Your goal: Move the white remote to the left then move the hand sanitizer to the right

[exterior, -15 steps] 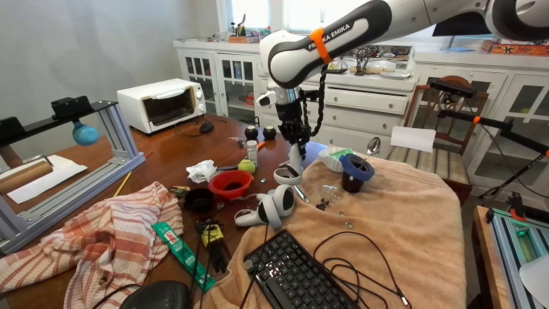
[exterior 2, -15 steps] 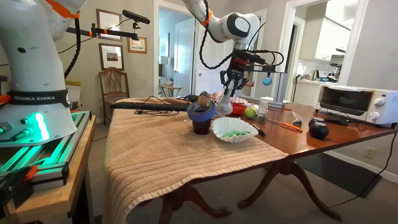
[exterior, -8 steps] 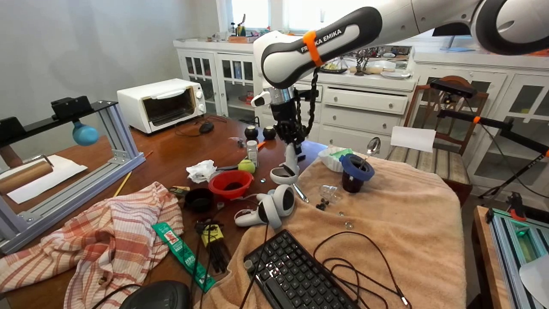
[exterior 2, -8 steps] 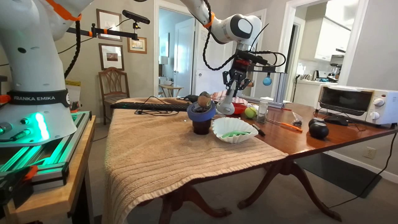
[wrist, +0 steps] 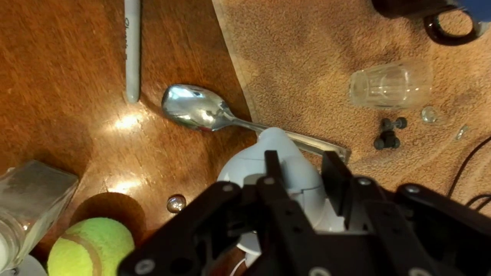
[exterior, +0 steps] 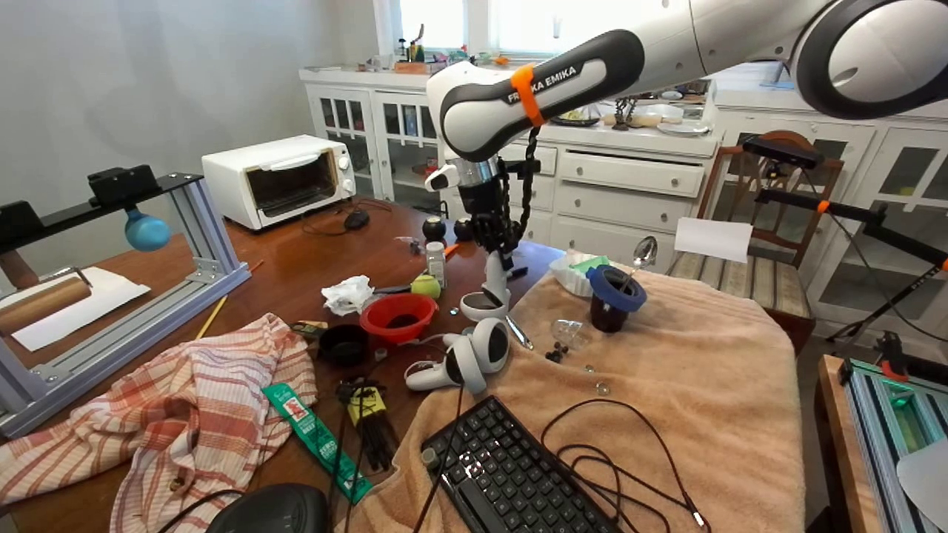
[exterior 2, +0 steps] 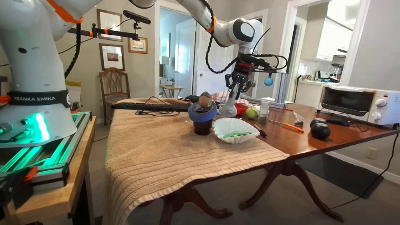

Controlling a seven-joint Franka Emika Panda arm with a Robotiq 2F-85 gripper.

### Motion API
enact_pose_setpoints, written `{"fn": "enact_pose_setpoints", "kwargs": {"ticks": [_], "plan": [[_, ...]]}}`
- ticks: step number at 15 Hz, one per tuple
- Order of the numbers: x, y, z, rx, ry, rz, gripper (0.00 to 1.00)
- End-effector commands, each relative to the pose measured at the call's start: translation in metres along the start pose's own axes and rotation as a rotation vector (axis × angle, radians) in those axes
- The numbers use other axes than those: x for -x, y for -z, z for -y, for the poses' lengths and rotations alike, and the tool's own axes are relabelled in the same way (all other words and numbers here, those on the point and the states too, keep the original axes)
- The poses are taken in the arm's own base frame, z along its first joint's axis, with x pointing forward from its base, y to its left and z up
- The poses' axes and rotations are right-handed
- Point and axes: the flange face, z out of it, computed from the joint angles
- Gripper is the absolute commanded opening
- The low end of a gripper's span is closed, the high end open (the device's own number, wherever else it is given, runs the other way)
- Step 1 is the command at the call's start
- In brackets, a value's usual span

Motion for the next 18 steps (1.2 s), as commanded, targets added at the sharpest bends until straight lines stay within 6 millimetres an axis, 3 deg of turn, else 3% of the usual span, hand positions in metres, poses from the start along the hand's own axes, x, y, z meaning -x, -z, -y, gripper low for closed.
{"fn": "enact_pose_setpoints", "kwargs": {"ticks": [1, 2, 4, 6, 9, 15, 16, 17, 18], "plan": [[-0.007, -0.001, -0.006, -0.007, -0.011, 0.029, 0.08], [-0.007, -0.002, -0.006, -0.011, -0.009, 0.031, 0.11], [-0.009, -0.005, -0.006, -0.023, -0.003, 0.032, 0.3], [-0.01, -0.007, -0.007, -0.031, -0.001, 0.036, 0.26], [-0.013, -0.01, -0.007, -0.04, 0.001, 0.041, 0.08], [-0.015, -0.015, -0.009, -0.054, 0.0, 0.049, 0.08], [-0.015, -0.016, -0.01, -0.056, -0.001, 0.05, 0.14], [-0.015, -0.017, -0.01, -0.058, -0.002, 0.05, 0.45], [-0.015, -0.018, -0.011, -0.063, -0.003, 0.05, 0.59]]}}
